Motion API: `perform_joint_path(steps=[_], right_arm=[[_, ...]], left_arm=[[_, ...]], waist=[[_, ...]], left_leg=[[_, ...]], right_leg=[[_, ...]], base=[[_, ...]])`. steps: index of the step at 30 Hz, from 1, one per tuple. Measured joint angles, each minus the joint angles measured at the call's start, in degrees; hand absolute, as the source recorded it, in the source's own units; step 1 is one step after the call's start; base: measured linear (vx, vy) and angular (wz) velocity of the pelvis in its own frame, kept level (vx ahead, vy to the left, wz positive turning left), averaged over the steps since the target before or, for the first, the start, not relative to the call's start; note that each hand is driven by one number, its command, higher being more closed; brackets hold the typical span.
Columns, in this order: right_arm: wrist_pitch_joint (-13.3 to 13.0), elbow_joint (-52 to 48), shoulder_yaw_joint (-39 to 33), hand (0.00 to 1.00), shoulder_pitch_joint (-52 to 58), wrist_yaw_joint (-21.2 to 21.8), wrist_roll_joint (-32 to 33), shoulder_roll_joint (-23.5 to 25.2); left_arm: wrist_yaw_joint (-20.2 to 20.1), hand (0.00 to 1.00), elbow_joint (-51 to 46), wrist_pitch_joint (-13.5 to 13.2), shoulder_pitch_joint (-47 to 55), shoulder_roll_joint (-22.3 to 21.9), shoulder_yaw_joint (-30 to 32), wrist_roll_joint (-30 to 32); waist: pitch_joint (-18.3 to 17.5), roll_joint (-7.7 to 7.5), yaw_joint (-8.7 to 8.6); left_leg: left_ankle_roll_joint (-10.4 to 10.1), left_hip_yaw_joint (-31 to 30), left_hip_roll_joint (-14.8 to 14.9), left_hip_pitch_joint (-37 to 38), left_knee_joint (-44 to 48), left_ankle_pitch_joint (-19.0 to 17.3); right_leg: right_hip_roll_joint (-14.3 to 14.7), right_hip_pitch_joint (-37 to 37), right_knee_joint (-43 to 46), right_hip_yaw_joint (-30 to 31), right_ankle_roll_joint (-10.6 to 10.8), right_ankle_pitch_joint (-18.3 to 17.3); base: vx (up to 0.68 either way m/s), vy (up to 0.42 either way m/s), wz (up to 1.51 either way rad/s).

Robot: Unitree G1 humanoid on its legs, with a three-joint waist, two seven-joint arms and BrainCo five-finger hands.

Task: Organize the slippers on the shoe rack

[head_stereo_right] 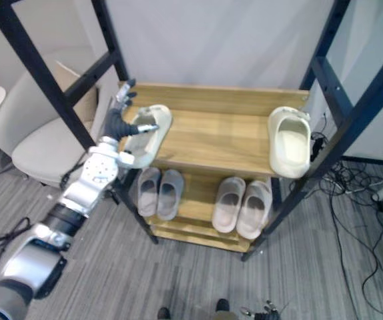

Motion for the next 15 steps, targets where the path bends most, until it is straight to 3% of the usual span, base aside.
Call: perform_joint_path(steps=[5, 15], right_arm=[[-0.04, -0.11, -1.40, 0.00, 0.00, 0.30, 0.12, 0.60], [-0.07, -2.12, -1.55, 0.00, 0.94, 0.83, 2.02, 1.64]], left_arm=[[-0.29, 0.00, 3.07, 0.70, -2.59, 3.34, -0.01, 1.12], [-3.18, 0.00, 9.06, 2.09, -7.05, 5.73, -2.04, 4.49]], waist=[[0.35, 0.41, -0.16], [1.93, 0.57, -0.51]], left_leg=[[-0.01, 0.14, 0.05, 0.04, -0.72, 0.00], [-0.76, 1.84, 0.57, 0.00, -0.85, -0.50]], right_leg=[[0.09, -0.26, 0.06, 0.45, -0.08, -0.06], [0.39, -2.38, 2.15, 2.54, -0.51, -1.01]], base=[[0.04, 0.002, -0.05], [-0.01, 0.002, -0.10]])
